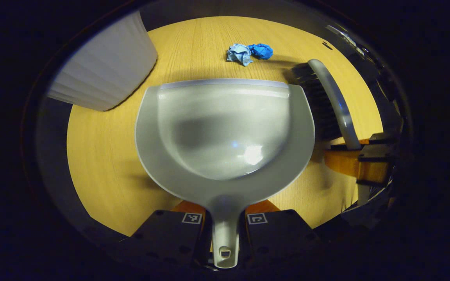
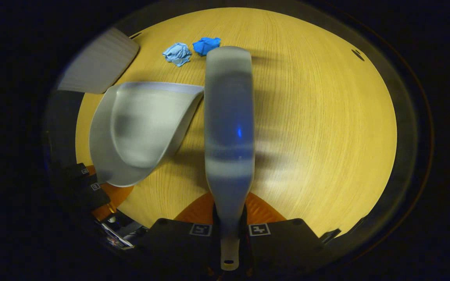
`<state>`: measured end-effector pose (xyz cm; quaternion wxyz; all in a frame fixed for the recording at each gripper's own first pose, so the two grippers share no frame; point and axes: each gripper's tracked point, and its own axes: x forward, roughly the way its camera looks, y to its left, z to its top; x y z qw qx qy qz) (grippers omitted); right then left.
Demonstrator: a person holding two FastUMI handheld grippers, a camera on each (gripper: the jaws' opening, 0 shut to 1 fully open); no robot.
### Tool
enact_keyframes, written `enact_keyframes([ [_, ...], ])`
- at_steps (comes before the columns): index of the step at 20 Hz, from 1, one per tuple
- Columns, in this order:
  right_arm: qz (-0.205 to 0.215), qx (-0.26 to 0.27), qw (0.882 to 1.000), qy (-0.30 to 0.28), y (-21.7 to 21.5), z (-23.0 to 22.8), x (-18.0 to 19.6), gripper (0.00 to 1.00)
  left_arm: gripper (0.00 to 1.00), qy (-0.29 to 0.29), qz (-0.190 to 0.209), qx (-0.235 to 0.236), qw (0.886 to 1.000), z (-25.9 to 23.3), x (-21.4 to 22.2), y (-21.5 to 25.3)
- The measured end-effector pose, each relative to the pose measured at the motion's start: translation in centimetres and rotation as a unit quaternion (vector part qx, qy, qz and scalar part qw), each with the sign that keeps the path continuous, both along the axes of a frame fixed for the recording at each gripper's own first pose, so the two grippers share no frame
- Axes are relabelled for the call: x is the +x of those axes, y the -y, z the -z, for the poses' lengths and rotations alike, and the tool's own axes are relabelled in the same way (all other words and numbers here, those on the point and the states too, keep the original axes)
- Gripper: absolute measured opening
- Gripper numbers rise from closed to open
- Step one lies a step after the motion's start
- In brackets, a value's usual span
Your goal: Pick up the small broom and dustpan from the desktop, sweep the trash into the dustpan with the broom, and then empty the trash into the garbage bin.
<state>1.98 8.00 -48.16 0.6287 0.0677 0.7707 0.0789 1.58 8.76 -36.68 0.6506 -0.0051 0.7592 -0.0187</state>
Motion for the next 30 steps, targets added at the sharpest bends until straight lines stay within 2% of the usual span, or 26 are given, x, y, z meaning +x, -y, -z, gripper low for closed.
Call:
enact_keyframes([
  [2, -0.017, -0.023, 0.999, 0.019, 2.7, 0.3, 2.2, 0.2, 0.27, 0.001, 0.013, 0.0, 1.0, -0.4, -0.8, -0.8],
  [4, -0.058, -0.071, 0.995, 0.037, 6.5, 1.0, 5.4, 0.19, 0.26, 0.0, 0.056, 0.012, 0.998, -0.7, -1.3, -1.7],
  [6, -0.125, -0.108, 0.984, 0.065, 9.4, 1.5, 9.9, 0.19, 0.27, 0.011, 0.106, 0.028, 0.994, -0.7, -1.1, -2.3],
  [8, -0.18, -0.131, 0.971, 0.083, 11.1, 1.7, 14.4, 0.19, 0.26, 0.02, 0.13, 0.037, 0.991, -0.5, -0.9, -2.6],
  [11, -0.187, -0.108, 0.972, 0.09, 10.0, 1.8, 19.1, 0.19, 0.25, 0.019, 0.121, 0.035, 0.992, -0.3, -1.5, -2.8],
  [12, -0.202, -0.115, 0.967, 0.106, 9.9, 2.6, 20.9, 0.24, 0.27, 0.009, 0.113, 0.028, 0.993, -0.2, -1.9, -2.7],
  [13, -0.233, -0.124, 0.958, 0.109, 10.0, 3.0, 22.0, 0.29, 0.25, 0.001, 0.108, 0.023, 0.994, -0.1, -2.2, -2.9],
  [14, -0.265, -0.128, 0.95, 0.105, 9.6, 3.8, 22.2, 0.19, 0.26, -0.001, 0.106, 0.02, 0.994, -0.1, -2.2, -2.9],
  [16, -0.299, -0.122, 0.942, 0.088, 8.5, 4.7, 21.6, 0.19, 0.25, -0.008, 0.102, 0.022, 0.995, -0.3, -2.3, -2.9],
  [17, -0.323, -0.12, 0.935, 0.078, 8.1, 4.9, 20.8, 0.29, 0.25, -0.011, 0.102, 0.024, 0.994, -0.2, -2.5, -2.9],
  [18, -0.36, -0.135, 0.918, 0.092, 8.0, 5.0, 21.3, 0.29, 0.25, -0.012, 0.106, 0.026, 0.994, -0.2, -2.5, -3.1],
  [19, -0.383, -0.132, 0.91, 0.089, 7.3, 4.7, 20.6, 0.19, 0.25, -0.008, 0.11, 0.027, 0.994, -0.1, -2.5, -3.2],
  [21, -0.44, -0.12, 0.885, 0.093, 5.9, 4.1, 19.3, 0.19, 0.25, 0.005, 0.125, 0.027, 0.992, 0.1, -2.3, -3.4],
  [22, -0.468, -0.114, 0.871, 0.099, 5.4, 4.0, 18.9, 0.24, 0.25, 0.008, 0.136, 0.029, 0.99, 0.2, -2.3, -3.6],
  [23, -0.495, -0.104, 0.857, 0.102, 5.0, 3.6, 18.3, 0.19, 0.25, 0.007, 0.146, 0.032, 0.989, 0.1, -2.2, -3.8],
  [26, -0.561, -0.037, 0.821, 0.095, 4.5, 3.2, 15.1, 0.19, 0.25, -0.001, 0.151, 0.029, 0.988, -0.3, -2.4, -4.2],
  [28, -0.597, -0.012, 0.796, 0.103, 4.9, 3.1, 13.8, 0.19, 0.25, -0.004, 0.151, 0.024, 0.988, -0.5, -2.0, -4.1],
  [29, -0.595, 0.013, 0.799, 0.087, 5.1, 2.7, 12.5, 0.19, 0.25, -0.005, 0.153, 0.023, 0.988, -0.4, -2.0, -4.1],
  [30, -0.573, 0.06, 0.815, 0.057, 4.6, 2.4, 11.4, 0.19, 0.25, -0.006, 0.156, 0.023, 0.988, -0.3, -1.9, -4.1],
])
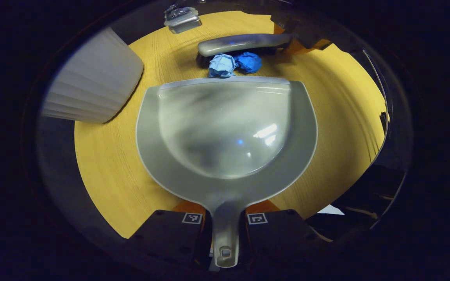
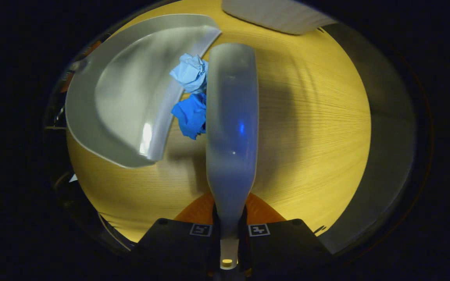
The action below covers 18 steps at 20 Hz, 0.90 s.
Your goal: Pick up the small broom and dustpan from the desktop, sweep the trash into the dustpan with the broom, and then empty the trash into the garbage bin.
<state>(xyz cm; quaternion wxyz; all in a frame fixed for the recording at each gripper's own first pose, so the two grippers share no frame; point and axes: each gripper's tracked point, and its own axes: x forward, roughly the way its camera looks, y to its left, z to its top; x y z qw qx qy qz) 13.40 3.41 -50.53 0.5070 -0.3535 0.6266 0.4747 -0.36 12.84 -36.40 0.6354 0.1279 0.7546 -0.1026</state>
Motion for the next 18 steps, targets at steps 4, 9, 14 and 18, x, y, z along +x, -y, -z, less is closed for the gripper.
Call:
enact_keyframes([
  [4, 0.04, 0.045, 0.994, -0.094, -1.8, -1.8, -3.7, 0.19, 0.25, 0.007, -0.006, 0.0, 1.0, -0.1, 0.1, 0.1],
  [9, 0.166, 0.1, 0.977, -0.09, -1.4, -3.2, -1.1, 0.2, 0.25, 0.023, -0.022, 0.002, 1.0, -0.4, 0.1, 0.0],
  [14, 0.272, 0.137, 0.952, -0.033, 4.2, -1.7, -1.3, 0.19, 0.25, 0.094, -0.01, -0.016, 0.995, -2.7, 0.9, 0.3],
  [18, 0.401, 0.199, 0.894, -0.009, 6.8, -1.3, -3.9, 0.19, 0.25, 0.164, 0.017, -0.001, 0.986, -4.8, 2.8, 0.9],
])
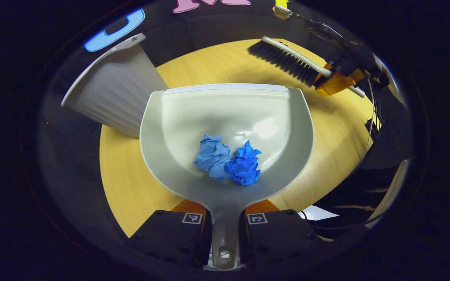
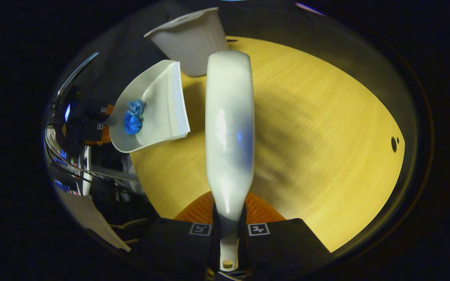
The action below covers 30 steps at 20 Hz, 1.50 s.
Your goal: Pick up the small broom and dustpan from the desktop, sweep the trash into the dustpan with the broom, and then empty the trash into the garbage bin.
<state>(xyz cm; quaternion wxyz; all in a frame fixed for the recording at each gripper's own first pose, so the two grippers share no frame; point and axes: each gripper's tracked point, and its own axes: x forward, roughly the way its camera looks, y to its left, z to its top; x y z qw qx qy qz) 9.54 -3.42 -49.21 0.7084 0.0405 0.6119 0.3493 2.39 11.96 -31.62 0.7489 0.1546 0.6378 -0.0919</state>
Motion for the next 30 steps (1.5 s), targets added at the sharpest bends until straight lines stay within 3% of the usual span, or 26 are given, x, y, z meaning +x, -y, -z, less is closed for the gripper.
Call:
enact_keyframes([
  [5, 0.148, 0.021, 0.985, 0.086, 1.8, 3.5, -3.7, 0.19, 0.26, 0.098, 0.048, 0.055, 0.992, -6.4, 5.8, -1.5],
  [8, 0.196, 0.022, 0.973, 0.116, 0.8, 7.0, -7.2, 0.19, 0.25, 0.142, 0.054, 0.117, 0.981, -10.8, 9.6, -5.8],
  [11, 0.193, -0.002, 0.971, 0.138, -2.2, 10.0, -9.8, 0.19, 0.25, 0.161, 0.085, 0.223, 0.958, -16.8, 14.7, -12.6],
  [14, 0.191, -0.015, 0.97, 0.149, -2.0, 7.4, -9.4, 0.19, 0.25, 0.148, 0.103, 0.287, 0.941, -19.8, 17.6, -17.2],
  [16, 0.2, -0.011, 0.969, 0.146, -2.1, 7.2, -9.5, 0.19, 0.25, 0.124, 0.115, 0.329, 0.929, -20.8, 18.9, -19.5],
  [22, 0.202, -0.039, 0.968, 0.143, -0.4, 8.6, -11.2, 0.19, 0.25, 0.044, 0.187, 0.442, 0.876, -22.6, 20.8, -24.0],
  [24, 0.203, -0.039, 0.968, 0.142, -0.1, 8.5, -11.6, 0.19, 0.25, 0.015, 0.214, 0.487, 0.847, -23.1, 20.8, -25.1],
  [26, 0.205, -0.046, 0.968, 0.14, 0.4, 8.9, -11.7, 0.19, 0.25, -0.02, 0.263, 0.543, 0.797, -24.1, 20.4, -25.6],
  [28, 0.209, -0.051, 0.967, 0.136, 0.7, 9.1, -11.9, 0.19, 0.25, -0.048, 0.319, 0.595, 0.736, -25.2, 20.7, -26.2],
  [29, 0.212, -0.056, 0.967, 0.129, 0.9, 9.4, -12.1, 0.19, 0.24, -0.056, 0.344, 0.61, 0.712, -25.7, 20.8, -26.5],
  [30, 0.215, -0.066, 0.967, 0.121, 1.3, 9.7, -12.2, 0.19, 0.27, -0.06, 0.361, 0.619, 0.695, -25.9, 21.0, -26.9],
])
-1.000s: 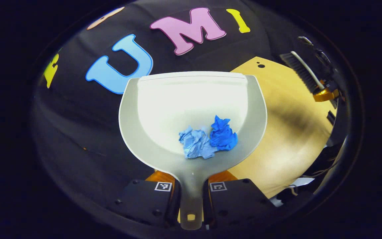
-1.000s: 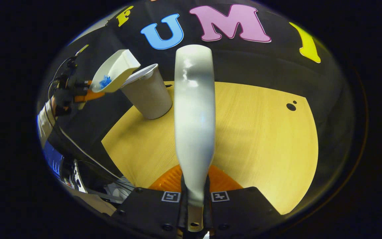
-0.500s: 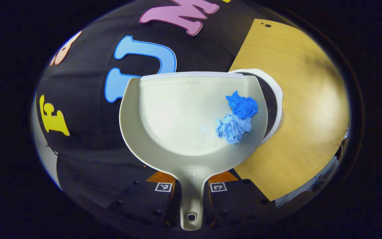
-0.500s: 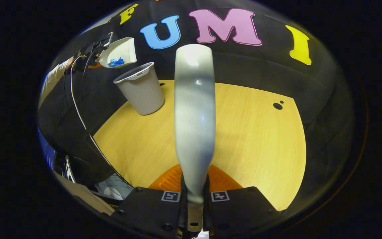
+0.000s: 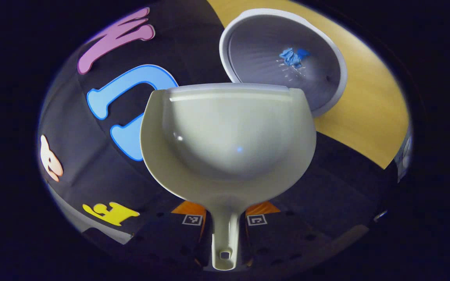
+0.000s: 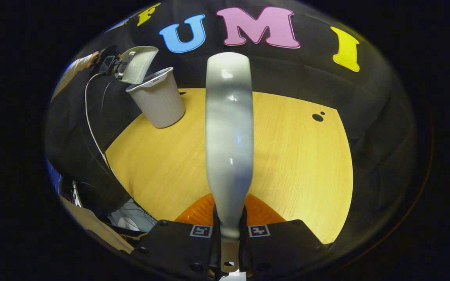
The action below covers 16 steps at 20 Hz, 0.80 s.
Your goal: Pick up the small broom and dustpan from the desktop, sweep the trash into the dustpan with the broom, and then empty the trash into the garbage bin.
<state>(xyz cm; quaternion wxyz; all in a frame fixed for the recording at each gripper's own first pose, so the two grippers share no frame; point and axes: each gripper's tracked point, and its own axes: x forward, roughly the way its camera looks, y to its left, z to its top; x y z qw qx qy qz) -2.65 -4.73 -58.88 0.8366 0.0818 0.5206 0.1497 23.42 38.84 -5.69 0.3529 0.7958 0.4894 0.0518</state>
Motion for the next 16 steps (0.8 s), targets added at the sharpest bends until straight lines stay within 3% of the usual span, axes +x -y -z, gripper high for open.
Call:
enact_keyframes([
  [3, 0.013, -0.01, 1.0, -0.011, 0.6, 0.1, 0.1, 0.19, 0.25, 0.003, 0.015, -0.003, 1.0, -0.3, 0.3, -0.1],
  [6, 0.026, -0.003, 1.0, -0.017, 0.8, 0.1, 0.2, 0.19, 0.25, 0.034, -0.014, -0.066, 0.997, 1.0, -0.1, -0.1],
  [9, 0.038, -0.002, 0.999, -0.015, 1.2, -0.1, 0.2, 0.19, 0.25, 0.097, -0.062, -0.163, 0.98, 2.1, -2.0, 0.2],
  [12, 0.054, 0.001, 0.998, -0.013, 1.6, -0.3, 0.2, 0.19, 0.24, 0.177, -0.115, -0.275, 0.938, 3.8, -4.1, 0.7],
  [16, 0.065, 0.003, 0.998, -0.008, 1.8, -0.8, 0.4, 0.19, 0.24, 0.28, -0.158, -0.421, 0.848, 4.8, -4.1, 1.9],
])
